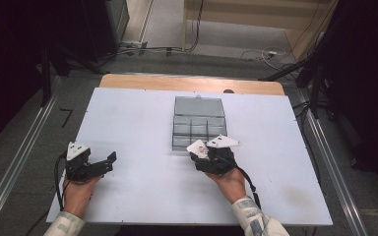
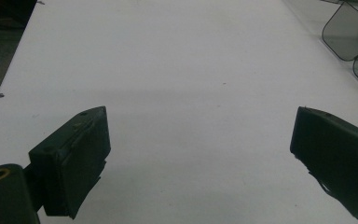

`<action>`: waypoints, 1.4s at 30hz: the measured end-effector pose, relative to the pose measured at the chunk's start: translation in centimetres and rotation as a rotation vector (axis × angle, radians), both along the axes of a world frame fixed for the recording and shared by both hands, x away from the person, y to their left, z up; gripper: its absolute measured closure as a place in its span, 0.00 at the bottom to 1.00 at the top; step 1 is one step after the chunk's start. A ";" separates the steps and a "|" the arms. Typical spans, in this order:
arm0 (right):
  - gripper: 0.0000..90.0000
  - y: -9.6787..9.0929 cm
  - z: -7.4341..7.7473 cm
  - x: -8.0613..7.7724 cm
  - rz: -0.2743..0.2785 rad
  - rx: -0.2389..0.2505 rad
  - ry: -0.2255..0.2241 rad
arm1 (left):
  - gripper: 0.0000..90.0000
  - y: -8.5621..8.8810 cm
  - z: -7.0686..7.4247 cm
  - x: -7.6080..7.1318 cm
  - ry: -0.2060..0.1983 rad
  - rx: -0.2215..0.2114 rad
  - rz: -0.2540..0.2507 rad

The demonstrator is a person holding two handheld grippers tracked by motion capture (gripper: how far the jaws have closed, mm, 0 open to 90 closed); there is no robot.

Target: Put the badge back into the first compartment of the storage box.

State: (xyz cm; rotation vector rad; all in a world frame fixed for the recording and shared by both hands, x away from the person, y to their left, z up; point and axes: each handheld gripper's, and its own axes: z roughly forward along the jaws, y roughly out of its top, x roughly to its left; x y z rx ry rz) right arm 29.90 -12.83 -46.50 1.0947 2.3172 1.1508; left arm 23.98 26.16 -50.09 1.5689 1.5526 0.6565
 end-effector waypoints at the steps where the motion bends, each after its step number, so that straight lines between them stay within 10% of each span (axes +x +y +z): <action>1: 0.35 0.1 0.0 0.1 0.000 -0.002 -0.001 | 0.06 0.0 0.0 0.0 0.002 0.000 -0.001; 42: 0.35 5.2 0.9 4.8 0.016 -0.011 0.004 | 0.06 0.3 0.1 0.0 -0.006 -0.002 -0.006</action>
